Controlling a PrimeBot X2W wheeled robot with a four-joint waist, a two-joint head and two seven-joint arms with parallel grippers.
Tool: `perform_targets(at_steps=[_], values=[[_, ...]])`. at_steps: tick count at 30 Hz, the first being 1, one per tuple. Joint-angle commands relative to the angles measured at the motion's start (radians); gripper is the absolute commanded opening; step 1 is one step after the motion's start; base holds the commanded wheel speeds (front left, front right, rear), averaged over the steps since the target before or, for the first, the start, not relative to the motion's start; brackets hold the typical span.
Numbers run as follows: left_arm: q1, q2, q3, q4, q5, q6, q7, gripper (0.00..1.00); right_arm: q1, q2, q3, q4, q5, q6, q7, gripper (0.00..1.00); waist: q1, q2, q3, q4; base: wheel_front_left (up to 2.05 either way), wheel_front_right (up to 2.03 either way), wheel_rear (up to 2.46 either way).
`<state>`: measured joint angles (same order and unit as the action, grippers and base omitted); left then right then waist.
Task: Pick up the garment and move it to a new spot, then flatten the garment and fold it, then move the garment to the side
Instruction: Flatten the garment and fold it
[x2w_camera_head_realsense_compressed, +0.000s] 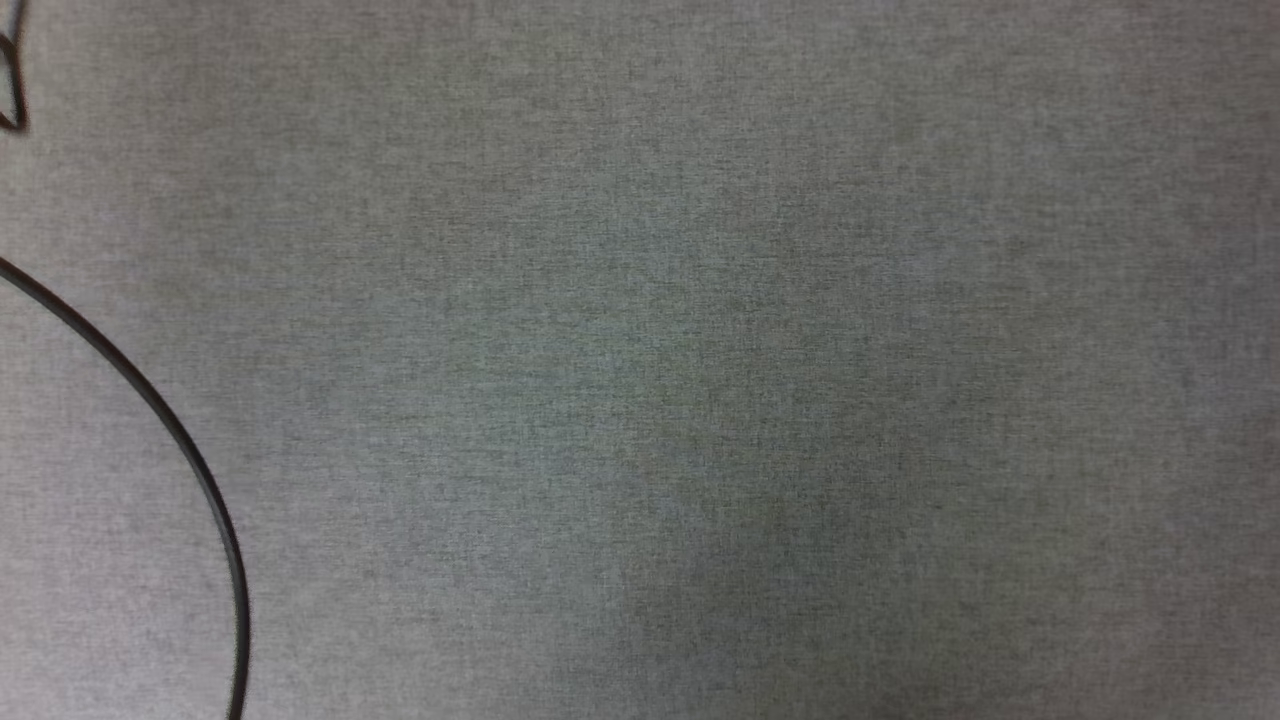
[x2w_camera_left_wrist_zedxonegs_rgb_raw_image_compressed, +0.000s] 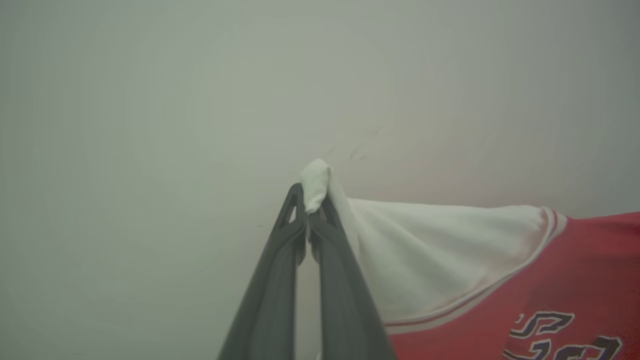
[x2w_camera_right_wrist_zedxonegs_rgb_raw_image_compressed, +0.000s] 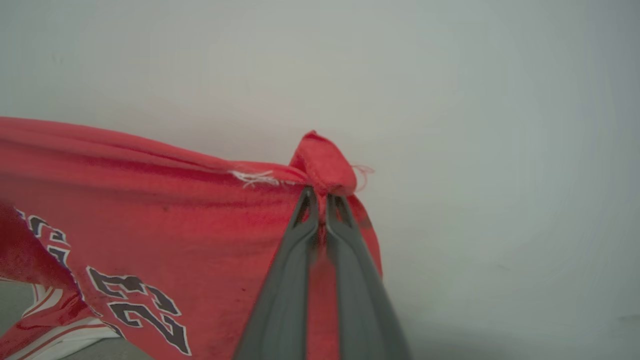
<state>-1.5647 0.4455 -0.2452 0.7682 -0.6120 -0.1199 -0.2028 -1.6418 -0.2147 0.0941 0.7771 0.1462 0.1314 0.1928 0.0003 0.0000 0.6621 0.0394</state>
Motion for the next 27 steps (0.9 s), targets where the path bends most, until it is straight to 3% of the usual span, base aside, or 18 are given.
perform_targets(at_steps=[1, 12, 20, 27], values=[[0.014, 0.000, 0.001, 0.005, -0.011, -0.002, -0.010, 0.00, 0.018, -0.003, 0.003, 0.010, 0.005, -0.001, -0.006, 0.00, -0.0003, 0.0000, 0.002, 0.004, 0.00, 0.00, 0.00], [0.358, -0.016, -0.058, 0.009, -0.113, -0.009, -0.057, 0.00, 0.320, -0.038, 0.105, 0.056, 0.109, -0.001, -0.082, 0.00, -0.0003, 0.0000, -0.139, 0.014, 0.00, 0.00, 0.00], [0.737, -0.016, -0.089, -0.084, -0.131, -0.010, -0.064, 0.00, 0.662, -0.072, 0.165, 0.009, 0.218, -0.001, -0.132, 0.00, -0.0003, 0.0000, -0.318, 0.020, 0.00, 0.00, 0.00], [1.018, -0.017, -0.106, -0.174, -0.140, 0.026, -0.051, 0.00, 0.915, -0.109, 0.192, -0.067, 0.296, -0.001, -0.103, 0.00, -0.0003, 0.0000, -0.460, 0.021, 0.00, 0.00, 0.00]])
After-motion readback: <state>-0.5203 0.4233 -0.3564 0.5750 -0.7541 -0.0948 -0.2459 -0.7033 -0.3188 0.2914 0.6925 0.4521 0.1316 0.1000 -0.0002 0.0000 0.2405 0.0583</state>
